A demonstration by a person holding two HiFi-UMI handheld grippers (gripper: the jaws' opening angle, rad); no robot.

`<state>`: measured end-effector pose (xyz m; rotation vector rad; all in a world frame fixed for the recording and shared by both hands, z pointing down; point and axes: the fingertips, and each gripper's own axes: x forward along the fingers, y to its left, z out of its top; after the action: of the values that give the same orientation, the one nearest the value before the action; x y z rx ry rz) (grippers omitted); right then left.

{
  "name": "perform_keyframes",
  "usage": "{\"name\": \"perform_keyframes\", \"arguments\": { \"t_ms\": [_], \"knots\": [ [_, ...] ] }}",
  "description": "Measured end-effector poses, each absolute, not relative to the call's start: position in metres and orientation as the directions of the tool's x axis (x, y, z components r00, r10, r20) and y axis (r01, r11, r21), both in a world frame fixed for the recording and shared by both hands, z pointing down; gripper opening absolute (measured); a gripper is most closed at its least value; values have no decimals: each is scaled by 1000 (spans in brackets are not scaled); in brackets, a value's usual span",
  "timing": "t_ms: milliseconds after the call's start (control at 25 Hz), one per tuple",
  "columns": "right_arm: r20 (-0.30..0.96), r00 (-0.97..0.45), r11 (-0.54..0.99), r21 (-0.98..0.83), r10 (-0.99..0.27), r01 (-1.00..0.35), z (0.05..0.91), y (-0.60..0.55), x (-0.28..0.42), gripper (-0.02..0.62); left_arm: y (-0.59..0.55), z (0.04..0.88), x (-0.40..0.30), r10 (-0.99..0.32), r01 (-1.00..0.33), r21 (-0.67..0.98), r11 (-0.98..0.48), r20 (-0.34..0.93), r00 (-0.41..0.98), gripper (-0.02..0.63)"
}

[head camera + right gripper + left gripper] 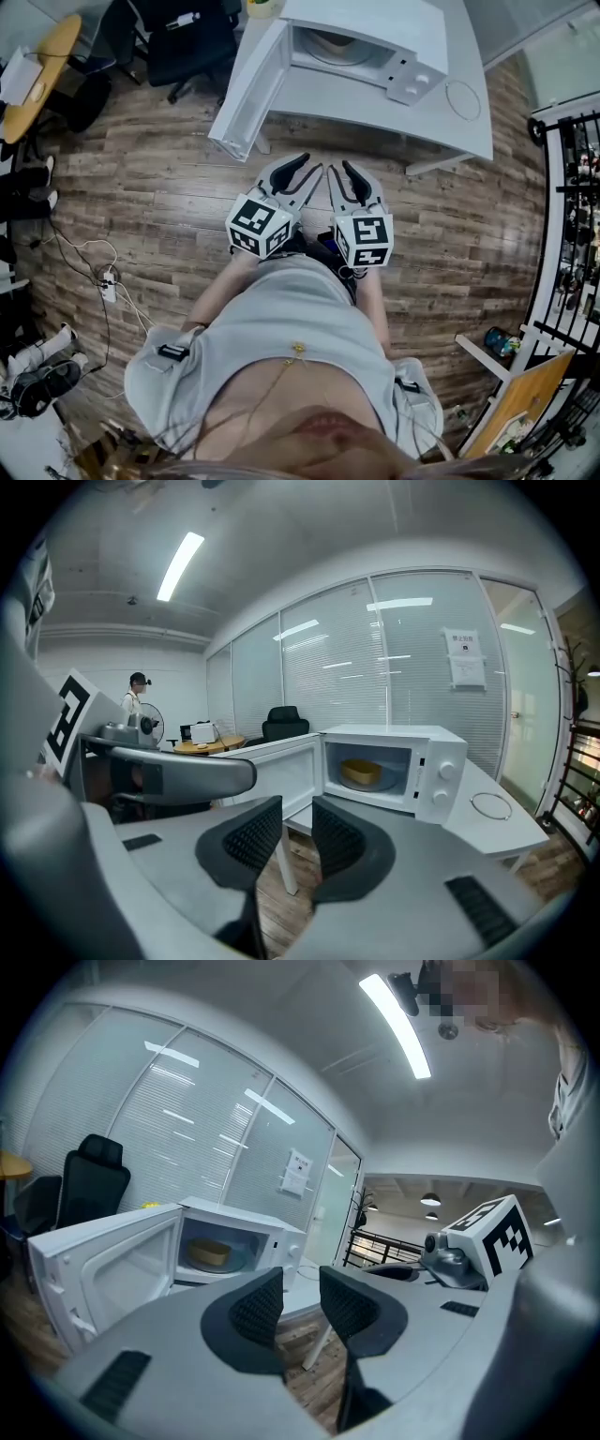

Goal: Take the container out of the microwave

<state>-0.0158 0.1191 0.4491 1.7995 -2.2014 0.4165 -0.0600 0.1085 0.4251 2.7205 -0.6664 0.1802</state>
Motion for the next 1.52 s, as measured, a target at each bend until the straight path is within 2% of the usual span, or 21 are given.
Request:
{"name": "perform_keyframes", "arguments": {
  "t_ms": [680, 1520],
  "knots": [
    [372, -220, 223, -35, -902, -974, 443, 98, -33, 107, 87, 422, -84, -468, -505, 292, -812, 189, 863, 124],
    [382, -268, 273, -42, -885, -961, 446, 52, 3, 107, 42, 425, -44, -505, -544, 293, -786, 204, 839, 124]
  ]
}}
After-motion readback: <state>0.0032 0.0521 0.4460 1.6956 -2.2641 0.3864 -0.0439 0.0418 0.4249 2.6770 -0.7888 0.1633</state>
